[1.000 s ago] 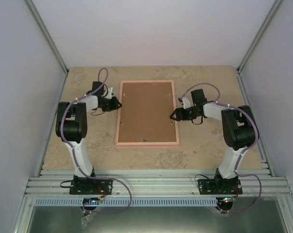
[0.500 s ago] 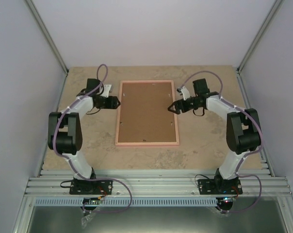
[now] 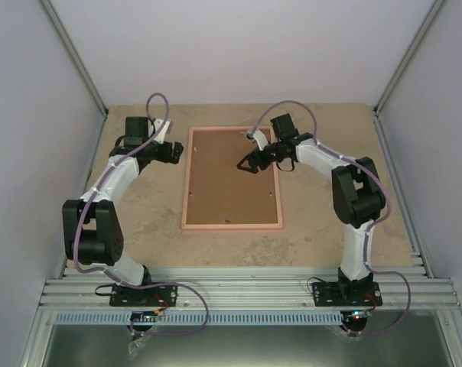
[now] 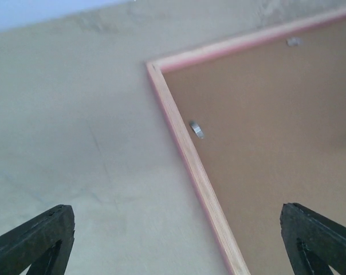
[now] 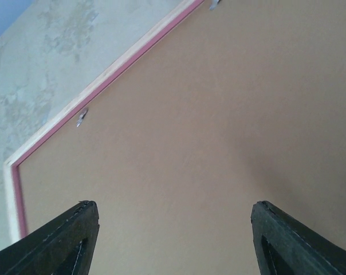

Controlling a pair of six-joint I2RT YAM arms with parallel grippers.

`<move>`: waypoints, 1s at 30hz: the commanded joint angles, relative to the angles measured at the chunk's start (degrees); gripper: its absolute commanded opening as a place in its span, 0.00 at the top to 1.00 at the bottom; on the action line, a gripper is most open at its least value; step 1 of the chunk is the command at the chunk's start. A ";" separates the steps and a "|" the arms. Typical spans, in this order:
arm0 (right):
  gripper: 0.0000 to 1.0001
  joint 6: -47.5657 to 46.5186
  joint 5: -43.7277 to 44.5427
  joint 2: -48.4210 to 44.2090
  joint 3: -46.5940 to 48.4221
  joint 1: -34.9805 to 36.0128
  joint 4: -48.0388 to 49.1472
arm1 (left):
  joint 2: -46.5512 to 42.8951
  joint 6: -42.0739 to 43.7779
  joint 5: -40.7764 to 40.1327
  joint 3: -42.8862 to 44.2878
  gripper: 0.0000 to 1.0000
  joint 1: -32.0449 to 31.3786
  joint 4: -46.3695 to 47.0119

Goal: Put the photo into the frame

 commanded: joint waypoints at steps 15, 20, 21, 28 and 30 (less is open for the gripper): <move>0.35 2.26 9.17 19.89 26.16 1.11 3.95 | 26.12 -28.19 -7.60 26.05 0.01 -2.62 -4.71; 0.36 3.15 12.47 22.69 26.41 2.21 5.86 | 29.64 -30.72 -8.87 26.97 0.01 -3.22 -4.87; 0.37 3.20 13.04 23.39 26.57 2.47 6.15 | 30.28 -31.00 -8.91 27.45 0.01 -3.36 -5.13; 0.47 3.70 17.48 27.20 25.32 2.68 5.33 | 31.49 -30.33 -12.33 27.11 0.04 -5.72 -6.16; 0.49 3.82 17.74 27.22 23.32 2.48 4.94 | 32.13 -30.00 -12.74 27.24 0.09 -6.09 -6.90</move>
